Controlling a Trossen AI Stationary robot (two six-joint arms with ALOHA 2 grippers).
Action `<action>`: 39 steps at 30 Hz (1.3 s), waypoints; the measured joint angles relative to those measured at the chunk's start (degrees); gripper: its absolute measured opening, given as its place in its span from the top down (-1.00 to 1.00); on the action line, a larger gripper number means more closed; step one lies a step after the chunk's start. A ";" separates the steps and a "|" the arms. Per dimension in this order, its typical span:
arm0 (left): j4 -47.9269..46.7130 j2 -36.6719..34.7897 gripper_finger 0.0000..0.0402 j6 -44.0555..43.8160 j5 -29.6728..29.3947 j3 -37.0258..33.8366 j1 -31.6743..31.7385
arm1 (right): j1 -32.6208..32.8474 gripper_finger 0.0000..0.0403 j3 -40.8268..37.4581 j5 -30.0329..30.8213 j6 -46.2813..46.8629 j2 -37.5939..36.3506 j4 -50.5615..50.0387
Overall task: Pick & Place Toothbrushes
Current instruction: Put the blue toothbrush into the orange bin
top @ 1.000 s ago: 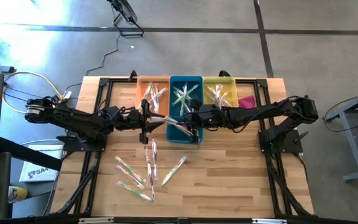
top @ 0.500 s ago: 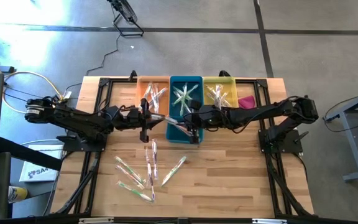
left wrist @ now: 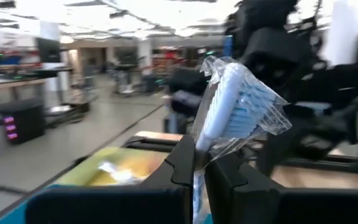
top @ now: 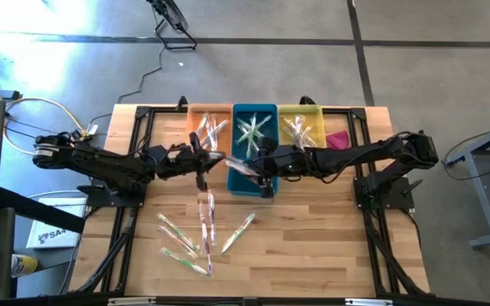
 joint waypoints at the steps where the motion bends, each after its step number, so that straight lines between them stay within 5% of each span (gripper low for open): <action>1: -0.96 -0.62 0.95 0.15 -0.64 0.00 0.56 | 0.13 0.08 -0.02 1.23 -0.02 -0.95 -1.63; 7: -8.87 -6.01 0.95 -3.93 -1.05 0.00 6.62 | 0.05 -0.06 0.05 7.88 1.95 -5.78 -10.60; 18: -29.02 -13.66 0.95 -19.47 -1.22 0.00 22.94 | 0.09 -0.07 0.03 7.31 8.20 -6.87 -15.64; 25: -38.83 -12.06 0.93 -27.08 2.96 -0.02 31.30 | 0.09 -0.07 0.03 7.31 8.22 -6.87 -15.61; 31: -37.23 -7.98 0.93 -29.81 11.46 -0.02 33.87 | -0.04 -0.07 0.03 7.26 9.70 -6.89 -15.48; 39: -34.22 0.03 0.93 -32.28 11.98 -0.02 33.76 | -0.04 -0.07 0.03 7.29 9.68 -6.87 -15.55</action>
